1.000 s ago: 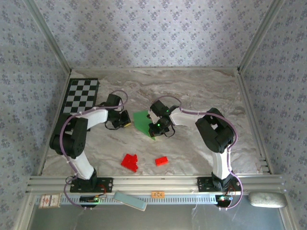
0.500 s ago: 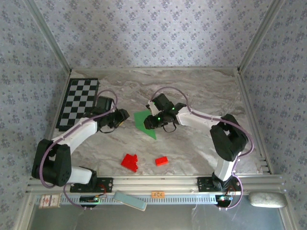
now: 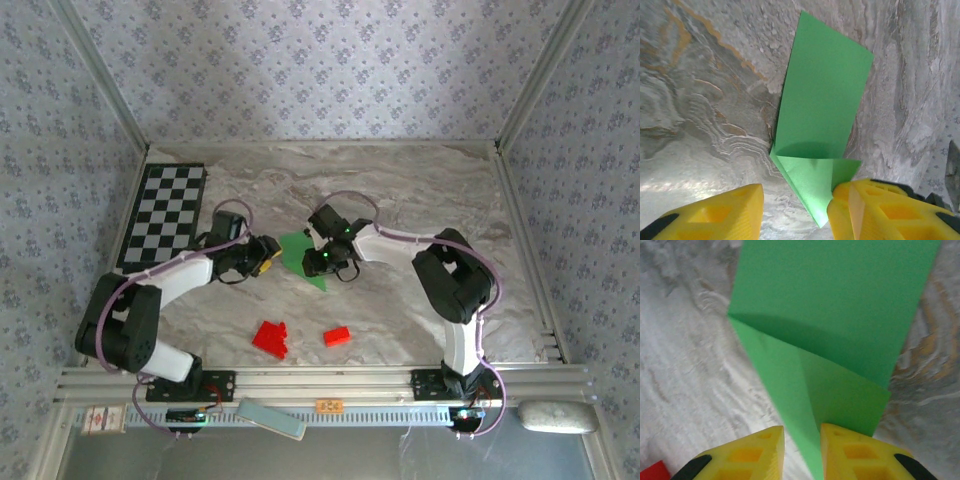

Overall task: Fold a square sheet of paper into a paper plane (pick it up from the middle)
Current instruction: Third fold the triangle at the center of the table.

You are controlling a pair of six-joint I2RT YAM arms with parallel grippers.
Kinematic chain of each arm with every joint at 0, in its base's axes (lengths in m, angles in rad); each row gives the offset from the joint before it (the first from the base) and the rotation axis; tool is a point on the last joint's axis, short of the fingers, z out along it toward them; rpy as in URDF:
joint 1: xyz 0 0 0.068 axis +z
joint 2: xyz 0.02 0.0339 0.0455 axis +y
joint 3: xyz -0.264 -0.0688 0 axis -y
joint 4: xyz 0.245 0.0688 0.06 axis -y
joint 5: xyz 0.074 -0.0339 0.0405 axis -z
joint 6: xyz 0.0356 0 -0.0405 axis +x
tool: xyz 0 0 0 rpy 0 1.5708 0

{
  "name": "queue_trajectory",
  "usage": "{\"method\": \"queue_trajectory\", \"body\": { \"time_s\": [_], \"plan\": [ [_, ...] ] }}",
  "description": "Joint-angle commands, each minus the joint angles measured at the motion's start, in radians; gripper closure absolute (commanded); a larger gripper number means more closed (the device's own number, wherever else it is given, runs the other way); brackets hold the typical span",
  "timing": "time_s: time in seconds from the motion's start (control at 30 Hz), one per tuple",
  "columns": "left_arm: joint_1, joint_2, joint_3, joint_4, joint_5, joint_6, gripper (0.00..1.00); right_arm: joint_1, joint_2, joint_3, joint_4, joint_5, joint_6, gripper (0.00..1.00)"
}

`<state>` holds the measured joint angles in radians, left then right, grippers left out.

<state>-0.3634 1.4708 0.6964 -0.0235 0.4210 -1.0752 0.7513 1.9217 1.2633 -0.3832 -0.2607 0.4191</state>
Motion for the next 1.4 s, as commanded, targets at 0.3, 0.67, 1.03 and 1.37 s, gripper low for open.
{"method": "queue_trajectory", "body": {
  "time_s": [0.3,0.67,1.03,1.37],
  "plan": [
    [-0.034,0.119,0.038,0.084,0.094,-0.04,0.53,-0.046,0.068,0.047,-0.052,-0.031,-0.037,0.77],
    [-0.037,0.186,0.071,0.105,0.129,-0.026,0.55,-0.052,0.073,0.037,-0.049,-0.042,-0.036,0.78],
    [-0.035,0.192,0.088,0.039,0.094,-0.008,0.53,-0.055,0.072,0.034,-0.053,-0.036,-0.034,0.78],
    [-0.035,0.222,0.084,0.093,0.13,0.0,0.58,-0.055,0.079,0.034,-0.054,-0.038,-0.036,0.79]
  ]
}}
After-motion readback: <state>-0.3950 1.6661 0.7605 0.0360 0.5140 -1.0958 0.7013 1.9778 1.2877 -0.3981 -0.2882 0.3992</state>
